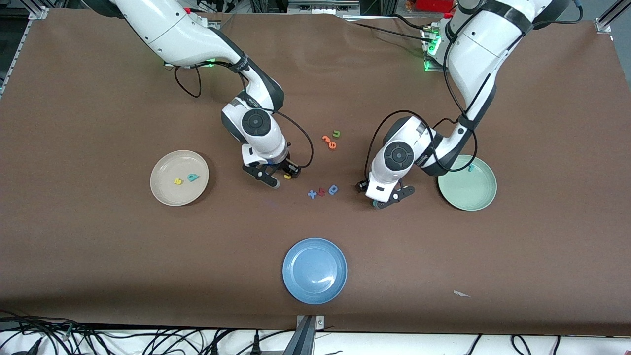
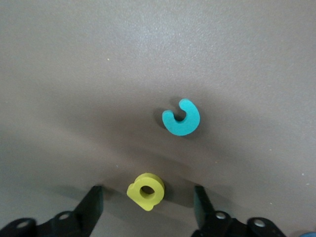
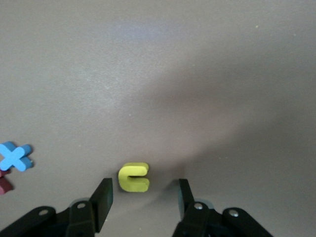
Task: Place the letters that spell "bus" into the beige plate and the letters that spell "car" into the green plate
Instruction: 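Grasp the yellow a with the left gripper while the right gripper grasps the yellow u, then place the a on the green plate while the right gripper places the u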
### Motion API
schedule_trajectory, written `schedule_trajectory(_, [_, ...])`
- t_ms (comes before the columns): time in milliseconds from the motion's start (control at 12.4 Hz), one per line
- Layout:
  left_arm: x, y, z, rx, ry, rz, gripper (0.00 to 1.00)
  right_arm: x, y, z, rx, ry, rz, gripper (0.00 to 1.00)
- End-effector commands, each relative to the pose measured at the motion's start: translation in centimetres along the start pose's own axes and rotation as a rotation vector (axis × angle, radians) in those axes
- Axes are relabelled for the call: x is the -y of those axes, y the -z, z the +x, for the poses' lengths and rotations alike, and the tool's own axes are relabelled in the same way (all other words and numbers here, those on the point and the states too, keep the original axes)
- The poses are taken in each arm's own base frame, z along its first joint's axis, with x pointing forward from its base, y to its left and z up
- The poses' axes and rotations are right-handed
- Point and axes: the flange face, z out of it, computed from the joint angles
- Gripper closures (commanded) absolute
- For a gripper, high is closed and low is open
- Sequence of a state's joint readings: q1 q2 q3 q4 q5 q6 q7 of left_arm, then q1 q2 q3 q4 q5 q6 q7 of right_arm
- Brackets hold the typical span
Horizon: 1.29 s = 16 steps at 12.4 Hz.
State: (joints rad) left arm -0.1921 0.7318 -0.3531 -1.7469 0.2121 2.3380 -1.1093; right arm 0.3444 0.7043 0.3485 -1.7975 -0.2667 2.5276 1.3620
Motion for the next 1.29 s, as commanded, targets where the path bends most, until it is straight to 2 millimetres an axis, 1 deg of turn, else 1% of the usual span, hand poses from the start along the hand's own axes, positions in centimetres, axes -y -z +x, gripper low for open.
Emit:
schedule_trajectory(0, [-0.2,-0.2,0.1,-0.023,0.006,0.014,0.41,1.1,-0.5,-0.3,-0.005,0.004,0.013,0.38])
schedule_trajectory(81, [-0.2,-0.2,0.1,-0.023,0.006,0.014,0.5,1.0,-1.0,-0.3,-0.002,0.003,0.008,0.38])
schedule_trajectory(242, [-0.2,-0.2,0.1,-0.023,0.008,0.014,0.6,1.1,-0.9,-0.2,-0.005,0.004,0.021,0.45])
schedule_trajectory(322, [-0.1,-0.2,0.2,-0.023,0.009,0.014,0.63,1.3,-0.8,-0.2,-0.007,0.005,0.025,0.47])
schedule_trajectory(403, [-0.1,-0.2,0.2,-0.023,0.008,0.014,0.7,1.4,-0.7,-0.2,-0.008,0.006,0.028,0.47])
schedule_trajectory(483, [-0.1,-0.2,0.2,-0.023,0.008,0.014,0.8,1.5,-0.7,-0.1,-0.008,0.005,0.031,0.48])
schedule_trajectory(564, [0.0,-0.1,0.4,-0.024,0.011,0.013,0.87,1.6,-0.7,0.0,-0.009,0.004,0.035,0.49])
schedule_trajectory(725, [0.1,0.3,0.8,-0.028,0.014,0.01,0.9,1.8,-0.8,0.2,-0.009,0.003,0.038,0.49])
schedule_trajectory(805, [0.3,1.4,1.4,-0.037,0.013,0.003,0.9,1.9,-0.7,0.2,-0.011,0.006,0.039,0.49])
schedule_trajectory(886, [1.2,4.0,3.0,-0.052,0.039,-0.016,0.89,1.8,-0.8,0.2,-0.012,0.006,0.036,0.49])
schedule_trajectory(966, [1.8,6.7,3.6,-0.056,0.044,-0.027,0.89,1.8,-0.8,0.2,-0.011,0.006,0.037,0.5])
schedule_trajectory(1047, [2.5,9.4,4.2,-0.041,0.053,-0.047,0.89,1.8,-0.8,0.4,-0.014,0.007,0.037,0.56])
schedule_trajectory(1127, [3.6,12.3,4.9,-0.025,0.05,-0.069,0.89,1.7,-0.8,0.4,-0.014,0.009,0.035,0.58])
schedule_trajectory(1208, [5.3,15.1,5.7,0.005,0.044,-0.074,0.89,1.7,-0.8,0.4,-0.014,0.009,0.035,0.64])
